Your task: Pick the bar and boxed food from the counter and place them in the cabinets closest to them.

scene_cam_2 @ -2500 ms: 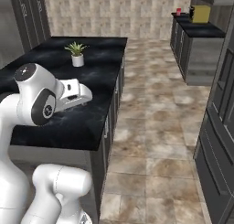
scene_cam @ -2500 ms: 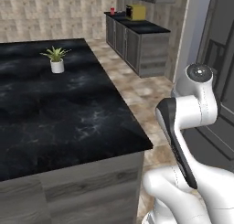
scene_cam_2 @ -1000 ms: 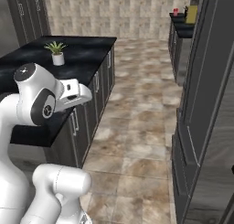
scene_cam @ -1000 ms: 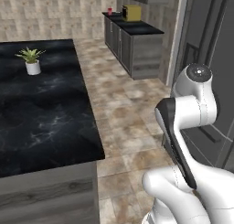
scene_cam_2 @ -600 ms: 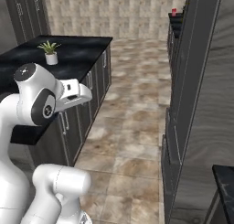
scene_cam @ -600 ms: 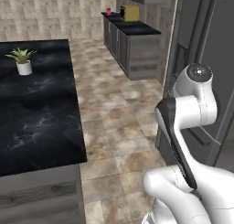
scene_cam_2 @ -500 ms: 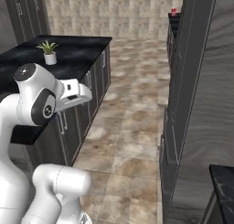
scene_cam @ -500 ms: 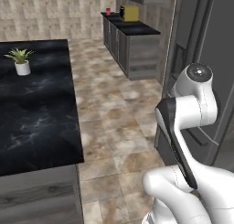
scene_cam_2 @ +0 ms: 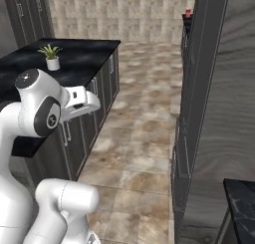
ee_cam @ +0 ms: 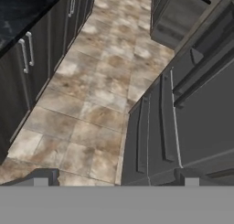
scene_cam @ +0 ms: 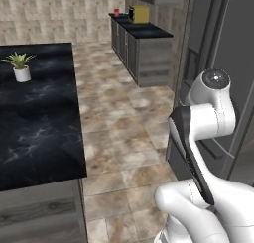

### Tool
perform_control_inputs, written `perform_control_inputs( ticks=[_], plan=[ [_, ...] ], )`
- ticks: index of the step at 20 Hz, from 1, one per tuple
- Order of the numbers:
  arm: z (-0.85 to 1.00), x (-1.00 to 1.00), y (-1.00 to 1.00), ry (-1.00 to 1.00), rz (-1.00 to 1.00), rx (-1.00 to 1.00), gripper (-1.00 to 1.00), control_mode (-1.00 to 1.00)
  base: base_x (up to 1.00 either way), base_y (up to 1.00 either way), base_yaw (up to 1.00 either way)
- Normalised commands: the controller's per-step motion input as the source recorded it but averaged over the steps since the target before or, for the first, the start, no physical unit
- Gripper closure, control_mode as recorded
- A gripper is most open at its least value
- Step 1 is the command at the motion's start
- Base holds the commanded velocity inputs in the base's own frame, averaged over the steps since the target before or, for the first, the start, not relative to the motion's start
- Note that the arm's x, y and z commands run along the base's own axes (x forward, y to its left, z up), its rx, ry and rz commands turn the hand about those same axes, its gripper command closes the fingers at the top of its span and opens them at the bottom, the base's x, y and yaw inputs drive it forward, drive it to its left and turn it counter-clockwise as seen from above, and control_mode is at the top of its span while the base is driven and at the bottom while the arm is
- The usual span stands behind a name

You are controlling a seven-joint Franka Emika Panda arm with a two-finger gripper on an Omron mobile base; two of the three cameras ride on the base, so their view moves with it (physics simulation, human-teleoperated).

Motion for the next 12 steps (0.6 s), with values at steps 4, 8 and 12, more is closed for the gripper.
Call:
perform_control_inputs(
  ticks=[4, 8, 12],
  plan=[
    [0.0, 0.0, 0.0, 0.0, 0.0, 0.0, -1.0, 1.0, 0.2, 0.0, 0.0],
    [0.0, 0.0, 0.0, 0.0, 0.0, 0.0, -1.0, 1.0, 0.37, -0.01, 0.0],
    [0.0, 0.0, 0.0, 0.0, 0.0, 0.0, -1.0, 1.0, 0.47, -0.02, 0.0]
  ],
)
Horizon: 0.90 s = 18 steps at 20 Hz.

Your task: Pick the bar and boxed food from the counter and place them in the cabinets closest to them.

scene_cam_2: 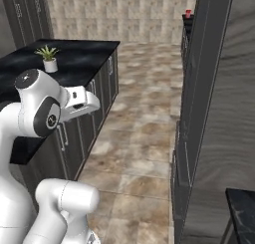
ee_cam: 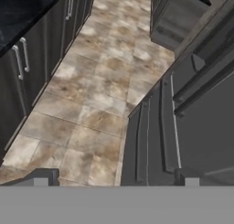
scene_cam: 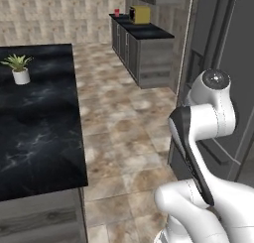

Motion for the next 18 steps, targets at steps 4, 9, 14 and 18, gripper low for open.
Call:
perform_control_inputs(
  ticks=[4, 9, 14, 18],
  plan=[
    [0.0, 0.0, 0.0, 0.0, 0.0, 0.0, -1.0, 1.0, 0.48, -0.03, 0.0],
    [0.0, 0.0, 0.0, 0.0, 0.0, 0.0, -1.0, 1.0, 0.53, -0.05, 0.0],
    [0.0, 0.0, 0.0, 0.0, 0.0, 0.0, -1.0, 1.0, 0.55, -0.09, 0.0],
    [0.0, 0.0, 0.0, 0.0, 0.0, 0.0, -1.0, 1.0, 0.55, -0.11, 0.0]
  ],
)
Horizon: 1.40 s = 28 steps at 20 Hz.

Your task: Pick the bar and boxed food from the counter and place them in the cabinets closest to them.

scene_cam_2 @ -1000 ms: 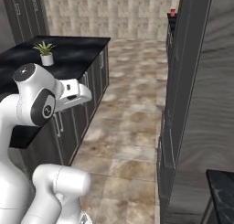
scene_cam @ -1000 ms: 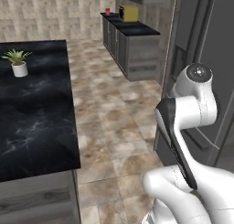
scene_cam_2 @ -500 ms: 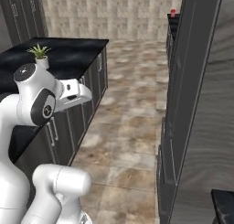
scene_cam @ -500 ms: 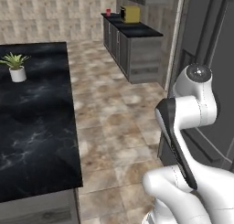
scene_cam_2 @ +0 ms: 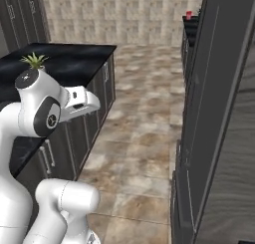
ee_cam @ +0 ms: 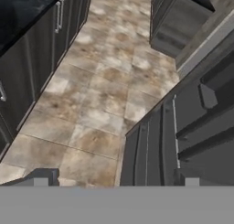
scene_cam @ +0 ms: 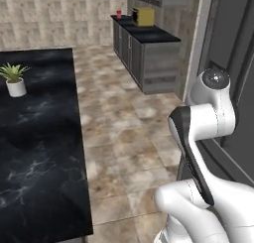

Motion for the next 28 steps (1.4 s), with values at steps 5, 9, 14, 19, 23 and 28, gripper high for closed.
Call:
perform_control_inputs(
  ticks=[5, 9, 14, 19, 23, 28],
  plan=[
    [0.0, 0.0, 0.0, 0.0, 0.0, 0.0, -1.0, 1.0, 0.54, -0.15, 0.0],
    [0.0, 0.0, 0.0, 0.0, 0.0, 0.0, -1.0, 1.0, 0.52, -0.2, 0.0],
    [0.0, 0.0, 0.0, 0.0, 0.0, 0.0, -1.0, 1.0, 0.51, -0.22, 0.0],
    [0.0, 0.0, 0.0, 0.0, 0.0, 0.0, -1.0, 1.0, 0.53, -0.24, 0.0],
    [0.0, 0.0, 0.0, 0.0, 0.0, 0.0, -1.0, 1.0, 0.56, -0.24, 0.0],
    [0.0, 0.0, 0.0, 0.0, 0.0, 0.0, -1.0, 1.0, 0.57, -0.23, 0.0]
  ],
)
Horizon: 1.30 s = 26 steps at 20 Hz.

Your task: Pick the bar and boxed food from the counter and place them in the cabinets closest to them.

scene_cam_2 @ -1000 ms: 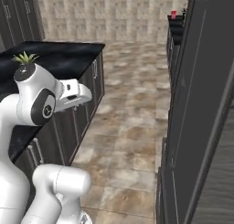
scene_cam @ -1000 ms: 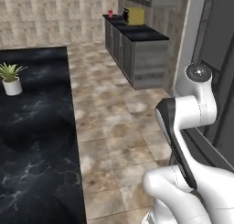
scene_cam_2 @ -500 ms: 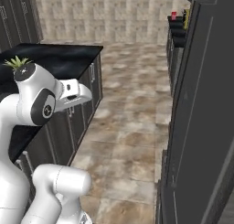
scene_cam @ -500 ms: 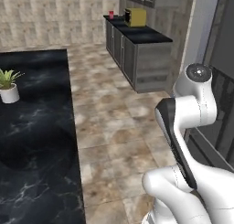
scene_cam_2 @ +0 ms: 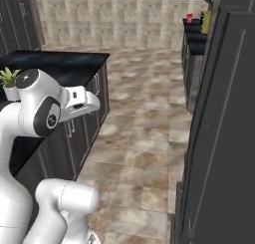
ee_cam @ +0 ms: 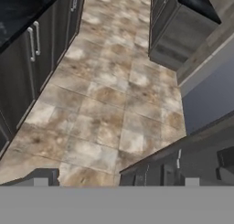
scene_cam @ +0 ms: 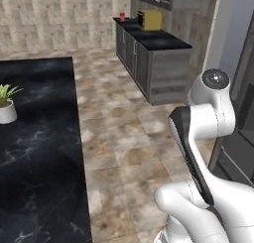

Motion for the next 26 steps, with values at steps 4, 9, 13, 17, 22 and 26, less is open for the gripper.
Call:
perform_control_inputs(
  ticks=[4, 9, 13, 17, 22, 26],
  plan=[
    [0.0, 0.0, 0.0, 0.0, 0.0, 0.0, -1.0, 1.0, 0.58, -0.23, 0.0],
    [0.0, 0.0, 0.0, 0.0, 0.0, 0.0, -1.0, 1.0, 0.61, -0.21, 0.0],
    [0.0, 0.0, 0.0, 0.0, 0.0, 0.0, -1.0, 1.0, 0.62, -0.19, 0.0],
    [0.0, 0.0, 0.0, 0.0, 0.0, 0.0, -1.0, 1.0, 0.65, -0.18, 0.0],
    [0.0, 0.0, 0.0, 0.0, 0.0, 0.0, -1.0, 1.0, 0.69, -0.15, -0.01],
    [0.0, 0.0, 0.0, 0.0, 0.0, 0.0, -1.0, 1.0, 0.71, -0.13, -0.01]
  ],
)
